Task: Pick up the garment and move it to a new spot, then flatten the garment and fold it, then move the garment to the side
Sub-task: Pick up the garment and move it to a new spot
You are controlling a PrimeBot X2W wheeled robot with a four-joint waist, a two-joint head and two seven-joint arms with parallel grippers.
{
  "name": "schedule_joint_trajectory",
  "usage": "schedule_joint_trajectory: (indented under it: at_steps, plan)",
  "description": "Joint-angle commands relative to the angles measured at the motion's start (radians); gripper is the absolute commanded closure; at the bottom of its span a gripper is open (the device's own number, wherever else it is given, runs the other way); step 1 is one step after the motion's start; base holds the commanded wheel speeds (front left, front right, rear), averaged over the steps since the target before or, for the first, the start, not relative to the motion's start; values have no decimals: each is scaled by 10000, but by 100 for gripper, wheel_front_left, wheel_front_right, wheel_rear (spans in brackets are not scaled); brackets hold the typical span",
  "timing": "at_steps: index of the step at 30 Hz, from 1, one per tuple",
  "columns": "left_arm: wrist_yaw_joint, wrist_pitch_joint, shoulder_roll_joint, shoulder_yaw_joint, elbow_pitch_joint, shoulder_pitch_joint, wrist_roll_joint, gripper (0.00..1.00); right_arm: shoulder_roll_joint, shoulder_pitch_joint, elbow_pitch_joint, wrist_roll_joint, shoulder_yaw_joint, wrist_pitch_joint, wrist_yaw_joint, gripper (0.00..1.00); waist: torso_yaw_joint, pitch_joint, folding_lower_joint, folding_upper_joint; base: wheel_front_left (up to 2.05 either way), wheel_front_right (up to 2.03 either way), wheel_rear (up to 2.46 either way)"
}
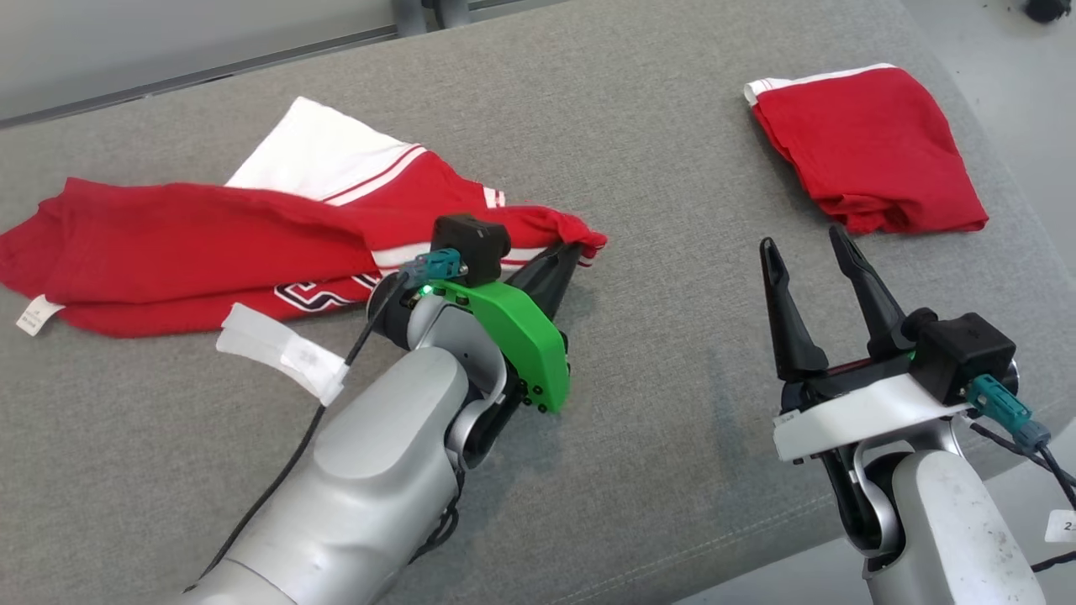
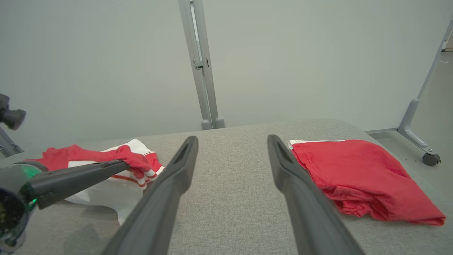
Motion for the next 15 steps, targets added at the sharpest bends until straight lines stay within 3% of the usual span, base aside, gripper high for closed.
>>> schedule_joint_trajectory:
  at_steps: [1, 13, 14, 15]
  plan:
    - [177, -175, -12, -246, -116, 77, -273, 100, -29, -88, 74, 79, 51, -86, -3, 0, -332, 161, 0, 0, 0, 0, 0]
    - [1436, -1354, -8, -2082, 201, -1072, -2284, 100, -29, -513, 740, 382, 714, -425, -3, 0, -1324, 171, 0, 0, 0, 0, 0]
    - [1606, -1398, -11, -2305, 468, -1202, -2528, 37, -31, -528, 855, 427, 789, -469, -3, 0, -1429, 182, 0, 0, 0, 0, 0]
    - [1656, -1444, -16, -2419, 588, -1238, -2663, 0, -31, -547, 900, 453, 803, -496, -3, 0, -1453, 185, 0, 0, 0, 0, 0]
